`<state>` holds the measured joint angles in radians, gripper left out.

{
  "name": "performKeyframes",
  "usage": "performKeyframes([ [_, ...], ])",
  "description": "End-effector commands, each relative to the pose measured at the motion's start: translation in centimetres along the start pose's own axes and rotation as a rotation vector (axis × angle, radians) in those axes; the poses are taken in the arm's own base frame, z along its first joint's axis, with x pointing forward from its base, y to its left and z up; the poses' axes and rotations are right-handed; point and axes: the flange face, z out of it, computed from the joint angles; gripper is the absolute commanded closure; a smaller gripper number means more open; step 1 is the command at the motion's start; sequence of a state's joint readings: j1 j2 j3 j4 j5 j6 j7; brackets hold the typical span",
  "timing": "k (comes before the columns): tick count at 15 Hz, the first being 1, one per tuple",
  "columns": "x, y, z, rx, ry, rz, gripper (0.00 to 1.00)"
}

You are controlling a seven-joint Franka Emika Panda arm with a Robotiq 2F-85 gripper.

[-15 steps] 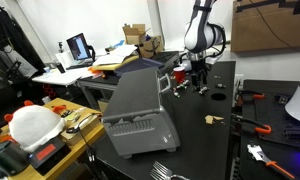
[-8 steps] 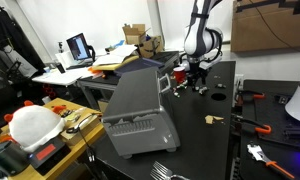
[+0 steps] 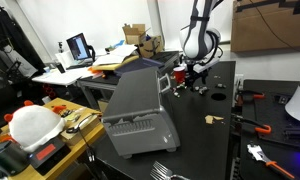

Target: Put two sweets into the red cup

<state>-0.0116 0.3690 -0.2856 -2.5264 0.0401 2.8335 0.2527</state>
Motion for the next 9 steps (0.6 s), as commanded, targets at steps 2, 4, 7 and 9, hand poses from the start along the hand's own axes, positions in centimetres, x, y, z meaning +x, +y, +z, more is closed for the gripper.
performKeyframes([
  [2, -0.5, -0.9, -0.5, -0.003, -0.028, -0.019, 0.0],
  [4, -0.4, -1.0, -0.2, 0.0, -0.029, -0.034, 0.0],
  [7, -0.1, -0.8, -0.5, 0.014, -0.022, -0.013, 0.0],
  [9, -0.2, -0.4, -1.4, 0.051, -0.017, 0.015, 0.0],
])
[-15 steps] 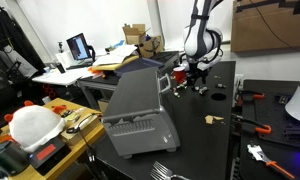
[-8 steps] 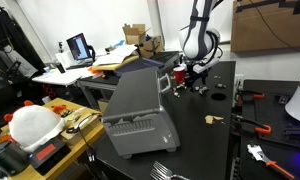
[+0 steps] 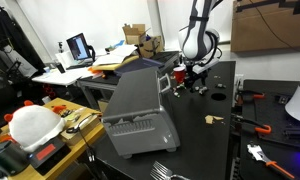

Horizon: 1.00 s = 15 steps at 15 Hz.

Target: Put two sweets into the red cup

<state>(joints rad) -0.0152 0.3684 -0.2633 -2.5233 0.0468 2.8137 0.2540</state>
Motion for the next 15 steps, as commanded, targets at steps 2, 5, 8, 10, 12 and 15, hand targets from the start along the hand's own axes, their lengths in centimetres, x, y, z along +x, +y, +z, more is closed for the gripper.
performKeyframes([
  [2, 0.1, 0.7, -2.1, 0.079, -0.006, 0.054, 0.0],
  [5, -0.1, 1.2, -2.9, 0.116, -0.007, 0.111, 0.0],
  [8, -0.5, 2.0, -3.2, 0.122, -0.019, 0.143, 0.0],
  [10, -1.2, 2.4, -3.0, 0.118, -0.038, 0.148, 0.0],
  [12, -2.1, 2.8, -2.8, 0.115, -0.061, 0.147, 0.0],
  [15, -3.5, 3.2, -2.4, 0.108, -0.074, 0.141, 0.0],
])
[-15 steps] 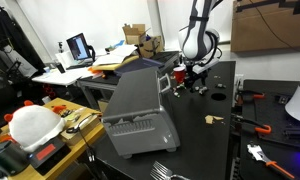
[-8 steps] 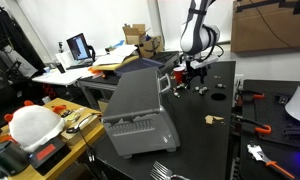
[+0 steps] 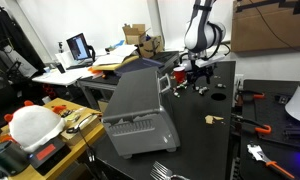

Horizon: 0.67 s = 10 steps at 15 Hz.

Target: Put two sweets into the red cup

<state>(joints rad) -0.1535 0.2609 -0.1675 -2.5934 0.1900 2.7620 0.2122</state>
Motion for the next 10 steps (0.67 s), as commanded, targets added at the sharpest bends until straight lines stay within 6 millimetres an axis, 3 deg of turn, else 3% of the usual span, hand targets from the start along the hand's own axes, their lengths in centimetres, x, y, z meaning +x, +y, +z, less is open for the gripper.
performKeyframes([
  [1, -2.1, 1.0, -0.5, 0.007, -0.02, -0.001, 0.0],
  [10, -3.6, 1.3, 1.2, 0.001, -0.021, -0.002, 0.0],
])
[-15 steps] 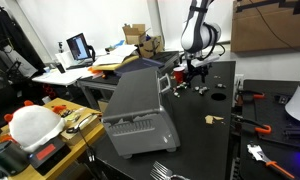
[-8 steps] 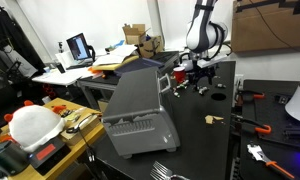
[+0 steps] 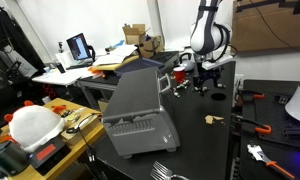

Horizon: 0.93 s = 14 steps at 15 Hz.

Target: Put two sweets into the red cup

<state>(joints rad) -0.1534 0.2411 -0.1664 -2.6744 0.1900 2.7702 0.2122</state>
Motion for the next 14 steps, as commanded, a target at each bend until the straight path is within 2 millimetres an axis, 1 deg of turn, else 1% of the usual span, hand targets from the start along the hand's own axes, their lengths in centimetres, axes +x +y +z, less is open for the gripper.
performKeyframes([
  [1, -0.5, -0.1, -0.2, 0.022, 0.043, -0.01, 0.0],
  [4, 0.1, -0.2, 0.1, 0.021, 0.077, -0.025, 0.0],
  [11, 1.3, -0.2, 2.1, 0.01, 0.113, -0.038, 0.0],
  [14, 2.2, -0.7, 2.2, 0.022, 0.134, -0.029, 0.0],
])
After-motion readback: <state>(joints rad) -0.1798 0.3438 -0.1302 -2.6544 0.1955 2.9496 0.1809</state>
